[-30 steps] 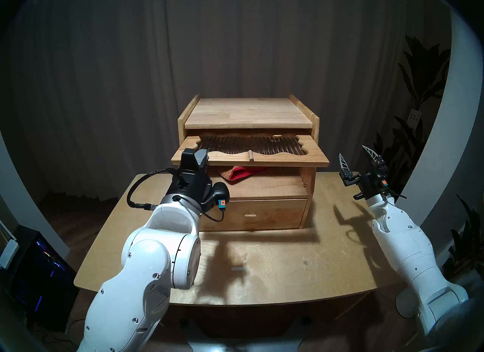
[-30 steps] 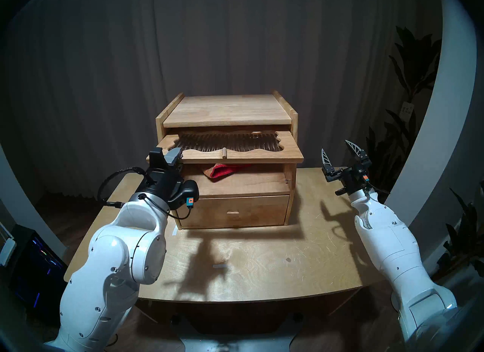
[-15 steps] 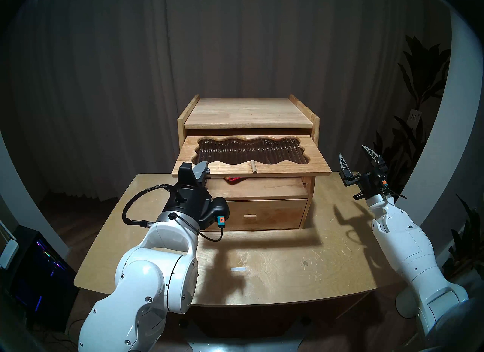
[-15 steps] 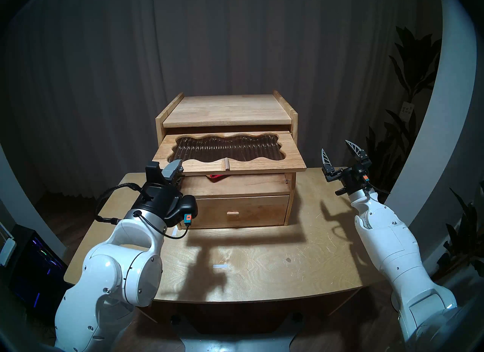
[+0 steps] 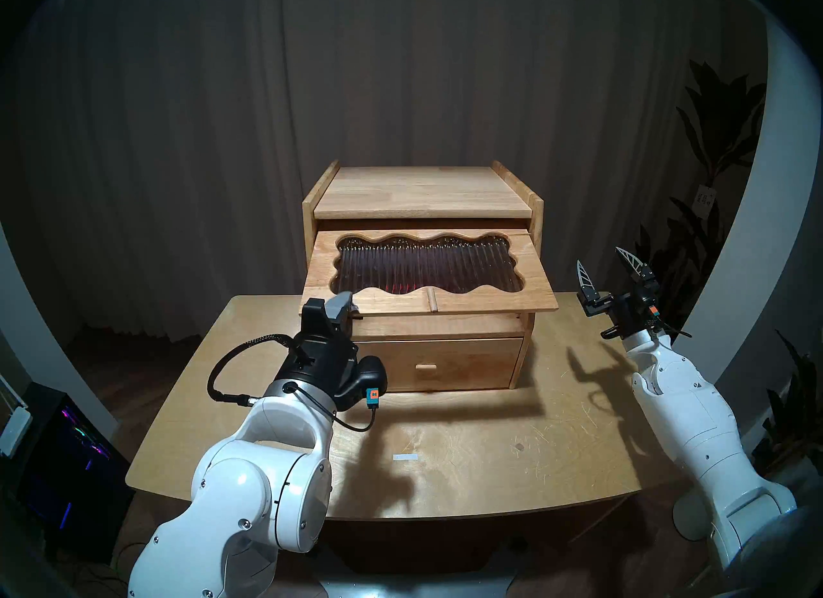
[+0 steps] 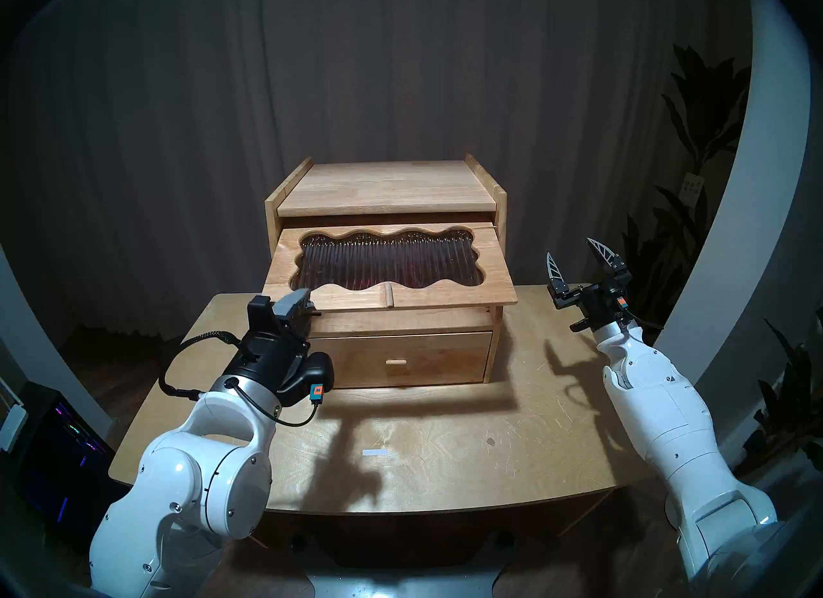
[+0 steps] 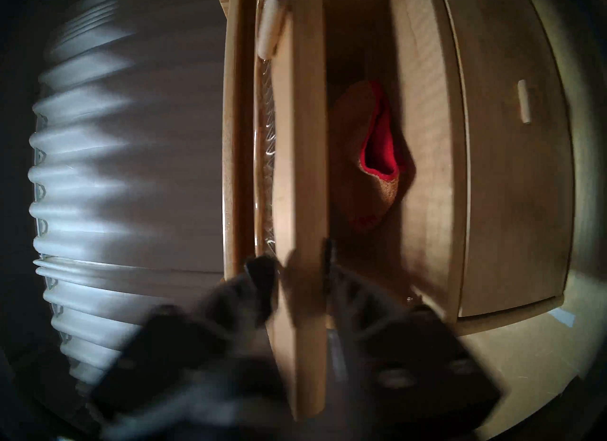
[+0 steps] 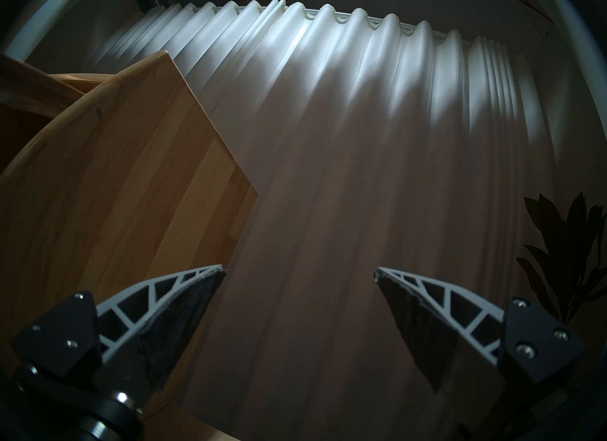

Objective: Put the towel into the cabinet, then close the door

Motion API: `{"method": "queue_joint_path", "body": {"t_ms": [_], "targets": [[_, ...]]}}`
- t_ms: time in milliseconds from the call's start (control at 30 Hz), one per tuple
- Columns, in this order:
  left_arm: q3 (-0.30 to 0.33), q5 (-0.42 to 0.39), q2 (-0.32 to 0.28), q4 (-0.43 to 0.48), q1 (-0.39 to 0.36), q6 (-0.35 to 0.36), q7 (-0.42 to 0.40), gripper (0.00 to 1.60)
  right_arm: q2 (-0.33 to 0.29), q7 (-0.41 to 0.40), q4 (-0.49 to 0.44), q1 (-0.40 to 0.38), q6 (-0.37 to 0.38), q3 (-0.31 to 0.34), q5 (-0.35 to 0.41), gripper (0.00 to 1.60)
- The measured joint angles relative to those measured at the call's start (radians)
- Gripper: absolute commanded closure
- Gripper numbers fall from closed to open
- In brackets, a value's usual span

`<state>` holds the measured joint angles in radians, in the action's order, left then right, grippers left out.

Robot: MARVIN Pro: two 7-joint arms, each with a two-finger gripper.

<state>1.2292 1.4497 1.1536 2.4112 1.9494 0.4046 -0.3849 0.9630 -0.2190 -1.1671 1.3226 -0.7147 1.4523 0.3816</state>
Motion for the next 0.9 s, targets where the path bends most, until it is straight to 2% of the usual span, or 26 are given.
{"method": "queue_joint_path", "body": {"t_ms": [200, 400, 500, 533, 700, 767, 833, 900], "targets": [[0.017, -0.111, 0.010, 0.004, 0.046, 0.008, -0.038, 0.00, 0.000, 0.000, 0.000, 0.000, 0.000, 0.000, 0.000, 0.00], [0.045, -0.246, 0.069, 0.005, 0.030, 0.033, -0.052, 0.00, 0.000, 0.000, 0.002, 0.000, 0.000, 0.000, 0.001, 0.00], [0.076, -0.300, 0.101, 0.007, 0.010, 0.051, -0.047, 0.00, 0.000, 0.000, 0.004, 0.000, 0.000, 0.000, 0.001, 0.00], [0.107, -0.340, 0.126, 0.008, -0.004, 0.069, -0.043, 0.00, 0.000, 0.000, 0.005, 0.000, 0.000, 0.000, 0.001, 0.00], [0.187, -0.433, 0.179, 0.009, -0.035, 0.109, -0.036, 0.00, 0.000, 0.000, 0.009, 0.000, 0.000, -0.001, 0.002, 0.00], [0.210, -0.459, 0.194, 0.009, -0.045, 0.119, -0.034, 0.14, 0.000, 0.000, 0.009, 0.000, 0.000, -0.001, 0.002, 0.00], [0.243, -0.496, 0.214, 0.009, -0.058, 0.132, -0.032, 0.19, 0.000, 0.000, 0.010, 0.000, 0.000, -0.001, 0.002, 0.00], [0.277, -0.536, 0.235, 0.010, -0.074, 0.144, -0.028, 0.45, 0.000, 0.000, 0.011, 0.000, 0.000, -0.001, 0.003, 0.00]]}}
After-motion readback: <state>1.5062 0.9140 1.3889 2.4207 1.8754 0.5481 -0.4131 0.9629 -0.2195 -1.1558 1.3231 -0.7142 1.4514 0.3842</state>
